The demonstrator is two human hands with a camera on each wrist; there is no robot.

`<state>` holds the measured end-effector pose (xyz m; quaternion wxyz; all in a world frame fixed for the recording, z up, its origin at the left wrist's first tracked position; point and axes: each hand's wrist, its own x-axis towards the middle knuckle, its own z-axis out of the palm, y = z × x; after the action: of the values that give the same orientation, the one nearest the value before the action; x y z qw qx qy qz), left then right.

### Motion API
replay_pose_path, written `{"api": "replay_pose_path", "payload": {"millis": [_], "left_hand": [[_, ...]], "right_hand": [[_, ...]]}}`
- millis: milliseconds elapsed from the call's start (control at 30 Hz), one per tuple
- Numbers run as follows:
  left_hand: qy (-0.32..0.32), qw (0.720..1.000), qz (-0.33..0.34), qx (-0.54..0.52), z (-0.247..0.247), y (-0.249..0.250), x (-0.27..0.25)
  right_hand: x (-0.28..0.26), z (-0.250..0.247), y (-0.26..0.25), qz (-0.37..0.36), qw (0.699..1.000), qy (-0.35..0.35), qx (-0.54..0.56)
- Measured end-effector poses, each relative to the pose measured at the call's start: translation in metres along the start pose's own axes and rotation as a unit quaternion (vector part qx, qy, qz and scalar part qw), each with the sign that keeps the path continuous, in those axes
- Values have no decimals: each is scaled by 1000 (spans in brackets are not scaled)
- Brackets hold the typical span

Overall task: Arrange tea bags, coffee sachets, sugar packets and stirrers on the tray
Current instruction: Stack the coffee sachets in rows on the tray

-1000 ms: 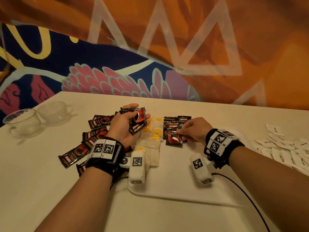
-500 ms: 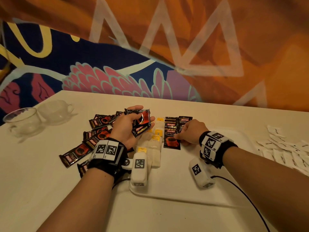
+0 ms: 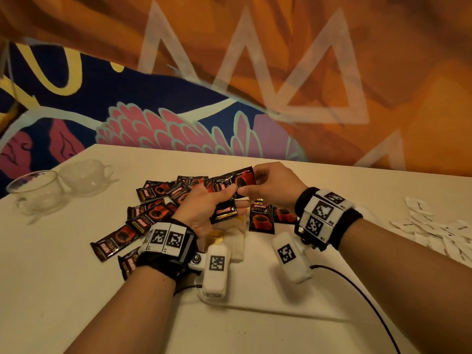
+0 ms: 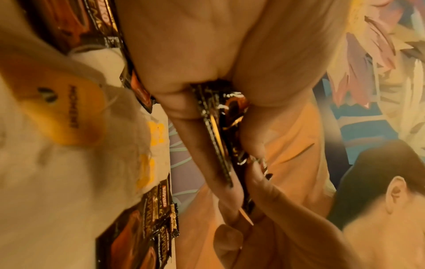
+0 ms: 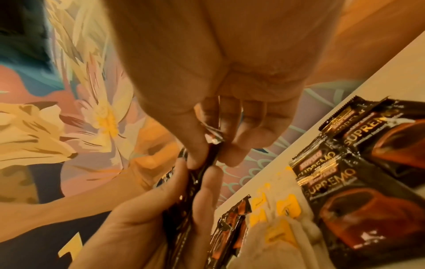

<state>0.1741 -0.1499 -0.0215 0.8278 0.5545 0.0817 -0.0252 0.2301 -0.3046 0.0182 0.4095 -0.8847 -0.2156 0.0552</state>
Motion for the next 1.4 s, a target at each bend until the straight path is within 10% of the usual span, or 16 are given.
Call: {"api": "replay_pose_path", "payload": {"millis": [433, 700, 1400], "left_hand": [[95, 990, 69, 84, 1, 1, 2], [119, 989, 26, -87, -1, 14, -3], [83, 992, -9, -98, -5, 11, -2]], "right_hand": [[-3, -3, 5, 6, 999, 15, 28], [-11, -30, 51, 181, 970, 18, 158], [-9, -30, 85, 256, 961, 14, -100]]}}
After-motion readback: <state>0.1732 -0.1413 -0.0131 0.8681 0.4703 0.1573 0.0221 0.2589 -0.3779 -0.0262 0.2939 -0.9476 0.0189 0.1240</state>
